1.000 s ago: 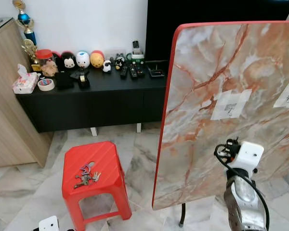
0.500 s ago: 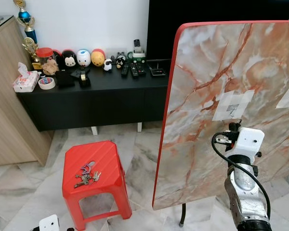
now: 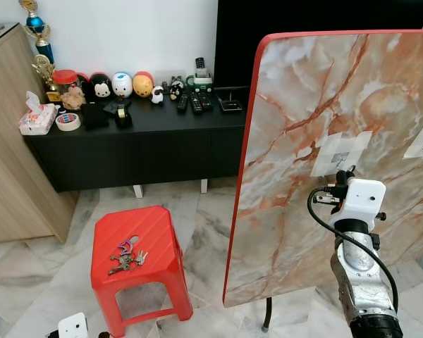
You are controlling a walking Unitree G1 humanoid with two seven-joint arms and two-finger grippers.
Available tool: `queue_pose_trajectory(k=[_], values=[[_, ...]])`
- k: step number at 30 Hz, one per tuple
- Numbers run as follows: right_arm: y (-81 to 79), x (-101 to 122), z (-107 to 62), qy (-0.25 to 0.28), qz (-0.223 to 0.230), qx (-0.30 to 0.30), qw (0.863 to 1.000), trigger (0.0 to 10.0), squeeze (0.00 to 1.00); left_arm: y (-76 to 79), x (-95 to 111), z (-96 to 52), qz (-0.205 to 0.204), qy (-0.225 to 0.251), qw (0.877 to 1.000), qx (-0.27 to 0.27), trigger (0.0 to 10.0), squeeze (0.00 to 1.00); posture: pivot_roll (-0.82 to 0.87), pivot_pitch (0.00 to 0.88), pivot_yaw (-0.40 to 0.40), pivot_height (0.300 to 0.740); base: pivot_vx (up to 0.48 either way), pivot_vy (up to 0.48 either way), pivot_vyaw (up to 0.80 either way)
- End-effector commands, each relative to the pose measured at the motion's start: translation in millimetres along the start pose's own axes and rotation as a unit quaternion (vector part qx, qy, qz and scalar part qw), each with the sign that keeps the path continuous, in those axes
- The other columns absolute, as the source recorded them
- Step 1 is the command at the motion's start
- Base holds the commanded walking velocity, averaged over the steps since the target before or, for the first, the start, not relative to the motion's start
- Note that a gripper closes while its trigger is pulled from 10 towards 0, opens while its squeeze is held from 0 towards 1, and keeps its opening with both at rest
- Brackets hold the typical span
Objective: Hang keys on a hook
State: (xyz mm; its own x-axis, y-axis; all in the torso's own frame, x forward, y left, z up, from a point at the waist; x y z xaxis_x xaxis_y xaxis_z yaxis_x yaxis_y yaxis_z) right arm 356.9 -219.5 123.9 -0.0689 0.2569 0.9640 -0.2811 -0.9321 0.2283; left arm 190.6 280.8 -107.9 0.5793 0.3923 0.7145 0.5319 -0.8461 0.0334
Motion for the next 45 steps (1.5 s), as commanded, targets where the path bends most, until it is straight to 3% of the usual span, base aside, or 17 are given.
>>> queue_pose_trajectory(k=[1, 29, 30, 31, 32, 33, 34, 35, 45], values=[[0.8, 2.0, 4.9, -0.003, -0.014, 0.002, 1.000, 10.0, 0.00, 4.0, -0.5, 0.0, -0.001, 0.001, 1.000, -0.002, 10.0, 0.00, 0.05, 0.000, -0.060, 0.740, 0.000, 0.000, 0.00], [-19.4, -8.6, 6.1, -0.038, -0.040, 0.055, 0.997, 10.0, 0.00, 5.9, 1.6, 0.4, -0.005, 0.006, 1.000, -0.003, 10.0, 0.00, 0.05, 0.000, -0.063, 0.740, 0.000, 0.000, 0.00], [-20.1, -9.2, 5.6, -0.039, -0.034, 0.057, 0.997, 10.0, 0.14, 6.1, 1.7, 0.5, -0.004, 0.006, 1.000, -0.003, 10.0, 0.00, 0.05, 0.000, -0.063, 0.740, 0.000, 0.000, 0.00], [-20.6, -9.3, 5.1, -0.039, -0.031, 0.058, 0.997, 10.0, 0.39, 6.2, 1.7, 0.5, -0.004, 0.006, 1.000, -0.003, 10.0, 0.00, 0.05, 0.000, -0.063, 0.740, 0.000, 0.000, 0.00], [-20.6, -9.3, 5.1, -0.039, -0.031, 0.058, 0.997, 10.0, 0.39, 6.2, 1.7, 0.5, -0.004, 0.006, 1.000, -0.003, 10.0, 0.00, 0.05, 0.000, -0.063, 0.740, 0.000, 0.000, 0.00], [-20.8, -9.3, 4.8, -0.039, -0.029, 0.059, 0.997, 10.0, 0.58, 6.4, 1.6, 0.5, -0.004, 0.005, 1.000, -0.003, 10.0, 0.00, 0.05, 0.000, -0.063, 0.740, 0.000, 0.000, 0.00], [-20.8, -9.3, 4.8, -0.039, -0.029, 0.059, 0.997, 10.0, 0.58, 6.4, 1.6, 0.5, -0.004, 0.005, 1.000, -0.003, 10.0, 0.00, 0.05, 0.000, -0.063, 0.740, 0.000, 0.000, 0.00], [-21.4, -8.6, 4.1, -0.038, -0.023, 0.061, 0.997, 10.0, 1.00, 6.4, 1.5, 0.5, -0.004, 0.005, 1.000, -0.004, 10.0, 0.00, 0.05, 0.000, -0.063, 0.740, 0.000, 0.000, 0.00], [-25.2, -7.5, -3.8, -0.028, -0.009, 0.076, 0.997, 10.0, 1.00, 5.5, 0.1, 0.3, -0.003, 0.002, 1.000, -0.004, 10.0, 0.00, 0.05, 0.000, -0.061, 0.740, 0.000, 0.000, 0.00]])
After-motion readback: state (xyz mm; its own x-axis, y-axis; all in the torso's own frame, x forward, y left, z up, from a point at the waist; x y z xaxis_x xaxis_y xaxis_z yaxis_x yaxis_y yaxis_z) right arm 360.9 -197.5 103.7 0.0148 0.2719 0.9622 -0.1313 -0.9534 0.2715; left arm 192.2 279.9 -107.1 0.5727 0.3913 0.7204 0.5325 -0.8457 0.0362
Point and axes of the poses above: a point about 5 cm out from each wrist's last joint towards the gripper, its own z axis pointing out of the wrist towards the gripper, its own x axis along the axis of the wrist's last joint, y = z × x, the point moved 5 cm from there along z, pointing out of the wrist towards the gripper, and after that the axes turned 7 degrees about -z, right-handed, at the moved point
